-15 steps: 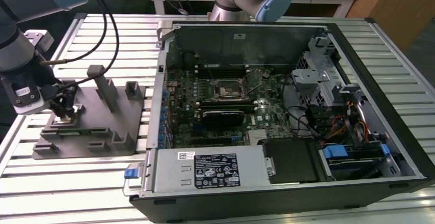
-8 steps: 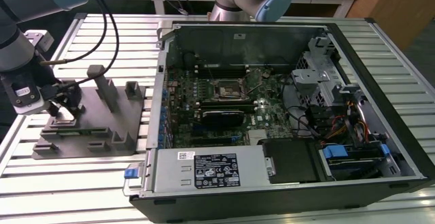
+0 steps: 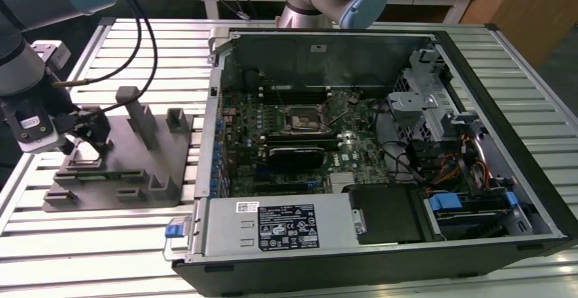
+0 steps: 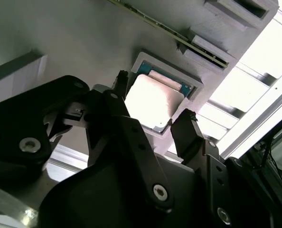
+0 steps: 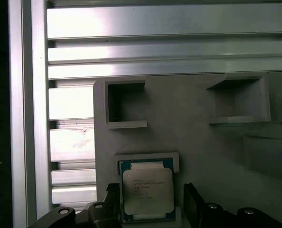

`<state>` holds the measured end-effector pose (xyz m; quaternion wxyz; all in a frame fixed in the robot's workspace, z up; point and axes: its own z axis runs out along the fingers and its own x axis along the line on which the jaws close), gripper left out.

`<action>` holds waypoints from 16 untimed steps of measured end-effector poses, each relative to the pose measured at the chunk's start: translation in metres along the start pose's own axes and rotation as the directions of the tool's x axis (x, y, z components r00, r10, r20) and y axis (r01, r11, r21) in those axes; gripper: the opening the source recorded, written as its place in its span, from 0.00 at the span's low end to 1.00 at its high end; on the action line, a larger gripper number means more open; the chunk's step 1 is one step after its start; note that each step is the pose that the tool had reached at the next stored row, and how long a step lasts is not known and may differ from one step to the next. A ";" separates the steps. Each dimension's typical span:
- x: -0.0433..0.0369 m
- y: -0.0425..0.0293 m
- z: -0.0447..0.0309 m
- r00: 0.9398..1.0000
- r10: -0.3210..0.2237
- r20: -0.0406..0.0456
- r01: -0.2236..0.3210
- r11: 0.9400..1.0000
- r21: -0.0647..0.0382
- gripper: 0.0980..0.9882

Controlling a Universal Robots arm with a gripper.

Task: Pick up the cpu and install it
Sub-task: 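Pick up the cpu and move it towards the insertion slot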

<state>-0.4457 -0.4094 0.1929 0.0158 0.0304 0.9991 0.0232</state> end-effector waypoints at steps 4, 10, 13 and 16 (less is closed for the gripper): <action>0.0010 -0.0002 0.0023 1.000 -0.013 0.000 0.013 1.000 -0.001 0.62; 0.0010 -0.0002 0.0046 1.000 -0.027 -0.001 0.027 1.000 -0.001 0.62; 0.0006 0.0003 0.0052 1.000 -0.030 -0.001 0.030 1.000 -0.001 0.62; 0.0006 0.0010 0.0060 0.999 -0.032 -0.001 0.032 0.999 -0.001 0.62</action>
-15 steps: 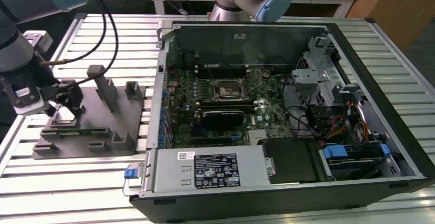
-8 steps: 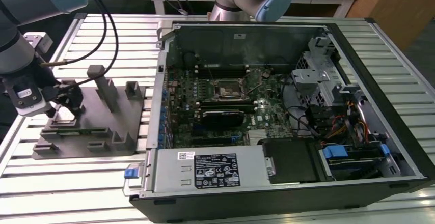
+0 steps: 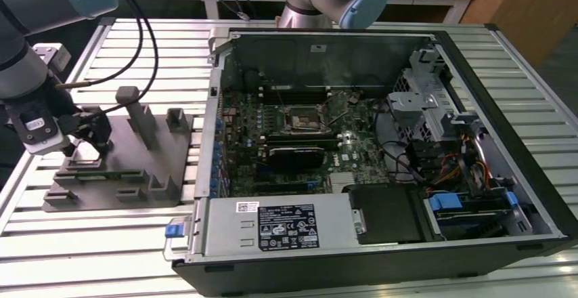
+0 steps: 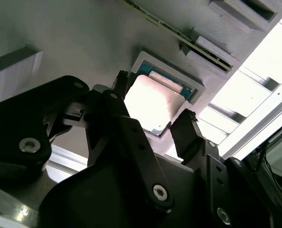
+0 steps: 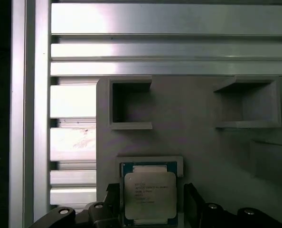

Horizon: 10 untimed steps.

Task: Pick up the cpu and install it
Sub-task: 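Pick up the cpu and move it towards the insertion slot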

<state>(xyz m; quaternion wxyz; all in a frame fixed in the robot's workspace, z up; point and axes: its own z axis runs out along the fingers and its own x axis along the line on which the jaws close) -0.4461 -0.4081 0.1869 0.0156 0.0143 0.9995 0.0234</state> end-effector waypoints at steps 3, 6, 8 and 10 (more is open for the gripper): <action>0.0001 0.0004 0.0019 1.000 -0.001 0.000 0.001 1.000 0.000 0.62; 0.0002 0.0006 0.0036 1.000 -0.002 0.000 0.002 1.000 0.000 0.62; 0.0002 0.0005 0.0043 1.000 -0.002 0.000 0.002 1.000 0.000 0.62; 0.0002 0.0006 0.0043 1.000 -0.002 0.000 0.002 1.000 0.000 0.62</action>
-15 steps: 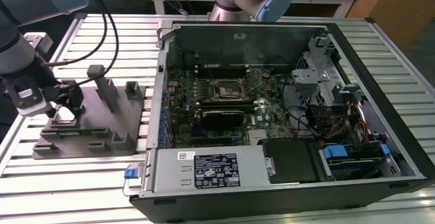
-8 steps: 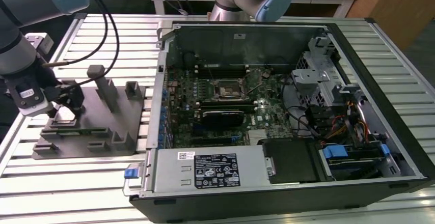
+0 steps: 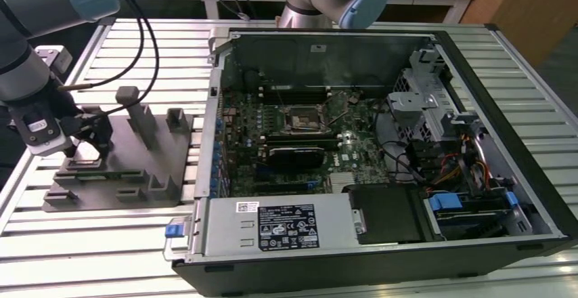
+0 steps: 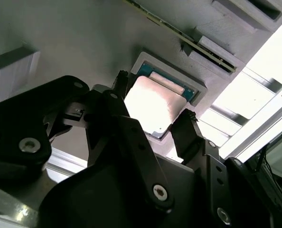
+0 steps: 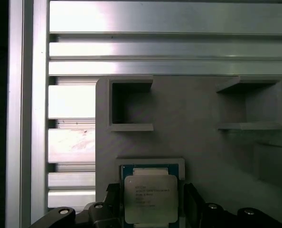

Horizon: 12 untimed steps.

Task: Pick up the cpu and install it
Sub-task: 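Pick up the cpu and move it towards the insertion slot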

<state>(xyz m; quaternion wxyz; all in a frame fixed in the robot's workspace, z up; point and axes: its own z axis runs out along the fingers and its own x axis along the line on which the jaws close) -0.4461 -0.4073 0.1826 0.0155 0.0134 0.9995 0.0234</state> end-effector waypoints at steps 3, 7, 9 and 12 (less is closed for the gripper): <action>0.0000 0.0000 0.0002 1.000 0.000 0.000 0.000 1.000 0.000 0.62; 0.0000 0.0000 0.0002 1.000 0.000 0.000 0.000 1.000 0.000 0.53; 0.0000 0.0000 0.0003 1.000 0.000 0.000 0.000 1.000 0.000 0.50; 0.0000 0.0000 0.0004 1.000 0.000 0.000 0.000 1.000 0.000 0.50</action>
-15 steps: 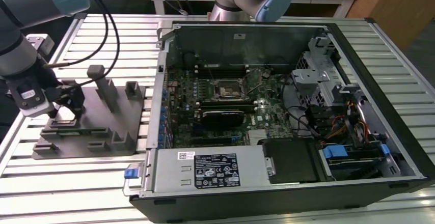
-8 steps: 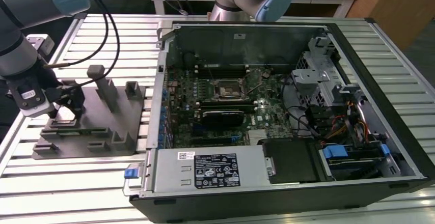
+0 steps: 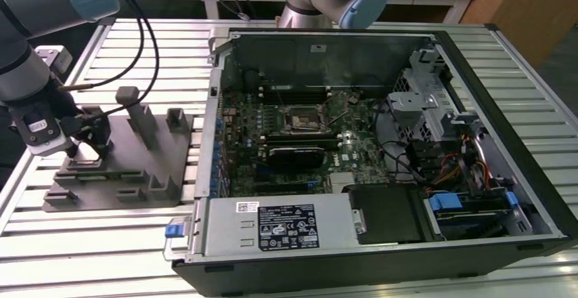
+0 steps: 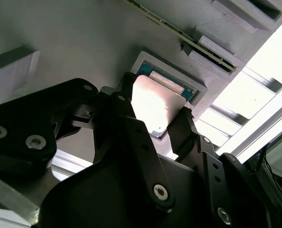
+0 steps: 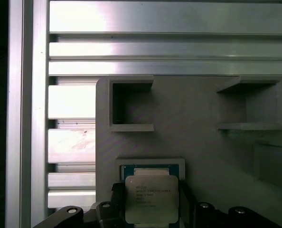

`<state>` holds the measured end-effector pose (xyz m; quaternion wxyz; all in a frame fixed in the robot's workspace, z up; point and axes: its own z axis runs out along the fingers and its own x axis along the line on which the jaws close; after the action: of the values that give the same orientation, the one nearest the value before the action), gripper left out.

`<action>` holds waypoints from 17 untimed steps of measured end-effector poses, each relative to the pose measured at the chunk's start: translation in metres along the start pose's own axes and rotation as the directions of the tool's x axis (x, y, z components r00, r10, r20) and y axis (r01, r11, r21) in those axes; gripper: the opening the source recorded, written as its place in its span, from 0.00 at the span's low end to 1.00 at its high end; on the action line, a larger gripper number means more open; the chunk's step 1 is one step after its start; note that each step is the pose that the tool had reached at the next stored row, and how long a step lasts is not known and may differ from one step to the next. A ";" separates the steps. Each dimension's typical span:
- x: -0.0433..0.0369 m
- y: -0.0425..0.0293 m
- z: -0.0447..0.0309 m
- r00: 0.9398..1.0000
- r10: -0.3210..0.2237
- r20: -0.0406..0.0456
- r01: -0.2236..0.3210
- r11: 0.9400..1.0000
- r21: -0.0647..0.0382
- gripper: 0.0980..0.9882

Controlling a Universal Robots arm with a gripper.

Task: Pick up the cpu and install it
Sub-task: 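Pick up the cpu and move it towards the insertion slot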

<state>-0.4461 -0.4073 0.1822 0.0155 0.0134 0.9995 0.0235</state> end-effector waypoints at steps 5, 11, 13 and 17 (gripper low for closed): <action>-0.0001 0.0001 -0.0014 1.000 0.000 0.000 0.000 1.000 0.000 0.50; -0.0003 0.0005 -0.0095 1.000 0.000 0.000 0.000 1.000 0.000 0.50; -0.0004 0.0006 -0.0130 1.000 0.000 0.000 0.000 1.000 0.000 0.50; -0.0006 0.0008 -0.0179 1.000 0.000 0.000 0.000 1.000 0.000 0.50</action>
<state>-0.4461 -0.4073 0.2002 0.0156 0.0133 0.9995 0.0235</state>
